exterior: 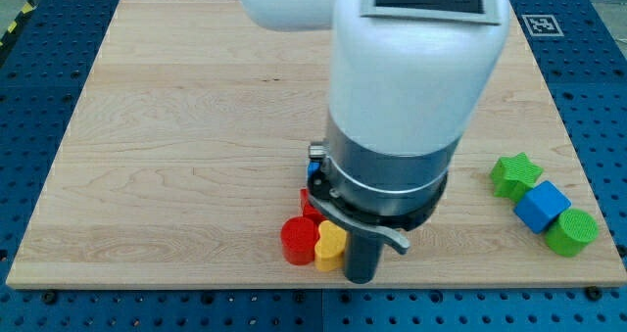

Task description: Slide red circle slightly up and right

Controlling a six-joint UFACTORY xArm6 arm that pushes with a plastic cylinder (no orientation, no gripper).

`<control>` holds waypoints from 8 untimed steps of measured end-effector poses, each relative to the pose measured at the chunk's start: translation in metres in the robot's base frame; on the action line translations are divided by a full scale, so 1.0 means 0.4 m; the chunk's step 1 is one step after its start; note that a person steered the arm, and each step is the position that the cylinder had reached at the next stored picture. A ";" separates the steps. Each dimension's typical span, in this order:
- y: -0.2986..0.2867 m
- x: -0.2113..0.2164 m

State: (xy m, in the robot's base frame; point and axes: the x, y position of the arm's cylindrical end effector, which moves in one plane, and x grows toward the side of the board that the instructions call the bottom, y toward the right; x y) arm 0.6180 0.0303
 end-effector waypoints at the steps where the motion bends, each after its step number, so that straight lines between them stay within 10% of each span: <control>1: -0.041 0.000; 3: -0.239 -0.005; 8: -0.215 -0.228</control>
State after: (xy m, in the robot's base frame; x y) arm 0.5269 -0.0557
